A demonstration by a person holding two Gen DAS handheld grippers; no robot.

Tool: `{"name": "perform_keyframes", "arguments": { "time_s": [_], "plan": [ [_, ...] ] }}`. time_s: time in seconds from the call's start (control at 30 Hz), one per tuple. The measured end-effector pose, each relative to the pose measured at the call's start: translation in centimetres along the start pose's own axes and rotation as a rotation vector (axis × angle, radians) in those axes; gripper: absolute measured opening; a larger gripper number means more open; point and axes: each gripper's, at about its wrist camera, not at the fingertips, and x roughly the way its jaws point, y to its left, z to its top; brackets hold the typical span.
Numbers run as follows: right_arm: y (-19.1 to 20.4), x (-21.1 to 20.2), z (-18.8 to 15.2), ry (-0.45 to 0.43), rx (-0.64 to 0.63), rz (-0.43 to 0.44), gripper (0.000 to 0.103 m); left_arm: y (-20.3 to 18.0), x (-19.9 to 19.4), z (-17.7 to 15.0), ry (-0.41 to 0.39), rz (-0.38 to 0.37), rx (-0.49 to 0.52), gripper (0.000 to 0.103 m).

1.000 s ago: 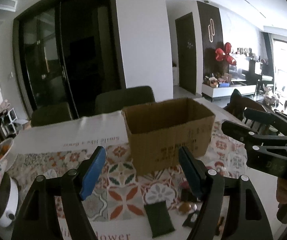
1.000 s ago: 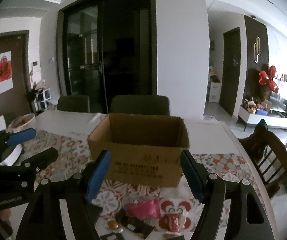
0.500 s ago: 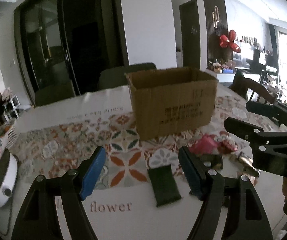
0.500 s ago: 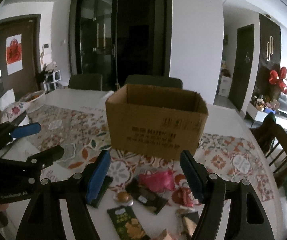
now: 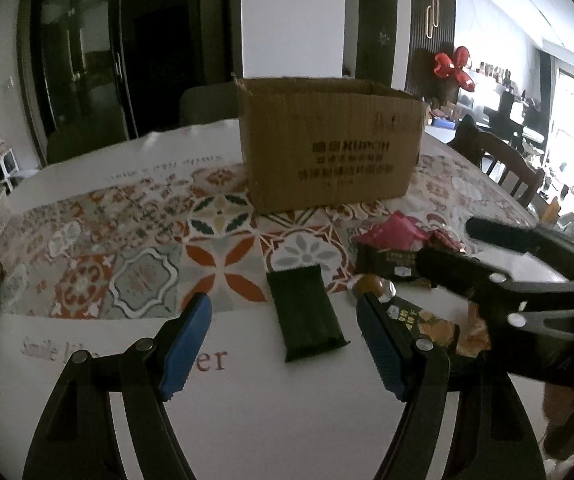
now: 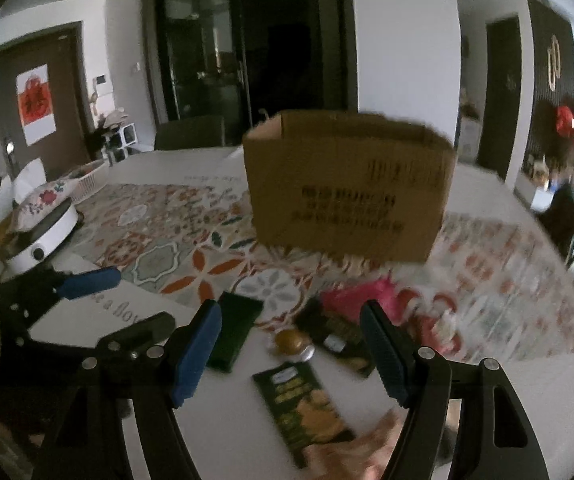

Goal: Organize snacks
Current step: 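Grasp the dark green pouch with left tool while right tool reaches the wrapped brown egg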

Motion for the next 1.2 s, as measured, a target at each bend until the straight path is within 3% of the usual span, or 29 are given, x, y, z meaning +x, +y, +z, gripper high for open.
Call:
{"name": "perform_keyframes", "arguments": {
  "time_s": [0.1, 0.27, 0.6, 1.2],
  "plan": [
    [-0.5, 1.2, -0.5, 0.038, 0.076, 0.032, 0.072, -0.2, 0.8, -0.3, 0.011, 0.005, 0.006, 0.074],
    [-1.6, 3.1, -1.3, 0.094, 0.175, 0.003, 0.072, -0.4, 2.2, -0.7, 0.034, -0.003, 0.006, 0.074],
    [-2.3, 5.9, -2.3, 0.167, 0.242, -0.006, 0.064, -0.5, 5.0, -1.0, 0.089, -0.039, -0.010, 0.074],
    [-2.6, 9.2, -2.6, 0.236, 0.265, 0.022, 0.058, -0.9, 7.7, -1.3, 0.130, -0.023, -0.015, 0.074]
  ]
}}
